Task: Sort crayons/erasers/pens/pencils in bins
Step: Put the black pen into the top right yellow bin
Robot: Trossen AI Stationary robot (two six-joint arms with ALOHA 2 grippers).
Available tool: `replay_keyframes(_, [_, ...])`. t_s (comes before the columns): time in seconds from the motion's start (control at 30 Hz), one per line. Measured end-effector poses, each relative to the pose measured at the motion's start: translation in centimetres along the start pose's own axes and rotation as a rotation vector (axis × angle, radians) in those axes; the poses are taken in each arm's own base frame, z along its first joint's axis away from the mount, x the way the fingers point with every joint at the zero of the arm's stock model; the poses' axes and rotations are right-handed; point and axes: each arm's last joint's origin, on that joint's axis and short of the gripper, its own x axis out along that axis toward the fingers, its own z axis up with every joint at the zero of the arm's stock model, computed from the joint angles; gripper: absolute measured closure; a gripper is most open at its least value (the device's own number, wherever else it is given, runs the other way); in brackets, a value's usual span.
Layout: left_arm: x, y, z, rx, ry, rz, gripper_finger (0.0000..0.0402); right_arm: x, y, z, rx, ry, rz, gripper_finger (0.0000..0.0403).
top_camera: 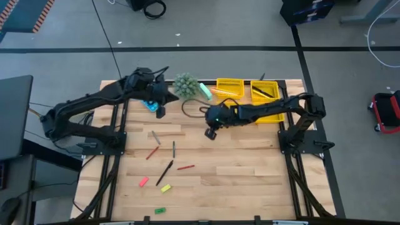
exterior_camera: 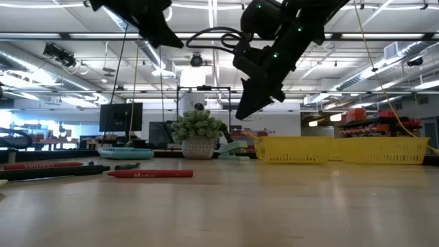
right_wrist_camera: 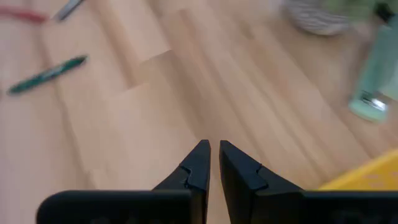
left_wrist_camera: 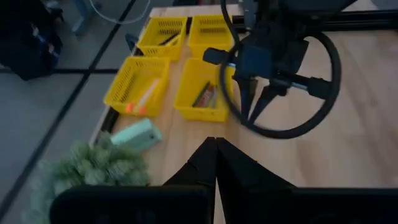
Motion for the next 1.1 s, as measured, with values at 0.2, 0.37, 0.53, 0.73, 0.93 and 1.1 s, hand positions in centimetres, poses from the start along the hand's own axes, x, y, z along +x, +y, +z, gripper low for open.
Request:
replay_keyframes(0.2, [-0.8,-2.0,-0.2,-0.107,0.056,-0.073,0.0389,0.5,2.4,-1.4,-0.128,-0.147,0.331,0.0361])
replay_keyframes(0.37, [0.1,-3.8,-0.7,-0.219,0.161,-0.12,0.039,0.4,3.1,-1.9,-0.279,-0.228,0.478,0.0361])
replay_keyframes(0.53, [-0.1,-5.1,-1.6,-0.357,0.297,-0.069,0.038,0.3,3.1,-1.8,-0.386,-0.179,0.464,0.0361])
replay_keyframes(0.73, [0.5,-6.4,-3.2,-0.475,0.507,-0.067,0.0378,-0.2,3.5,-2.6,-0.469,-0.109,0.556,0.0361])
replay_keyframes(0.93, [2.2,-7.3,-5.3,-0.614,0.787,-0.006,0.033,-3.9,2.5,-1.4,-0.576,-0.189,0.548,0.0361])
replay_keyframes(1.1, [3.8,-9.4,-5.5,-0.603,0.819,0.035,0.0266,-8.6,0.7,-0.7,-0.454,-0.202,0.506,0.0361])
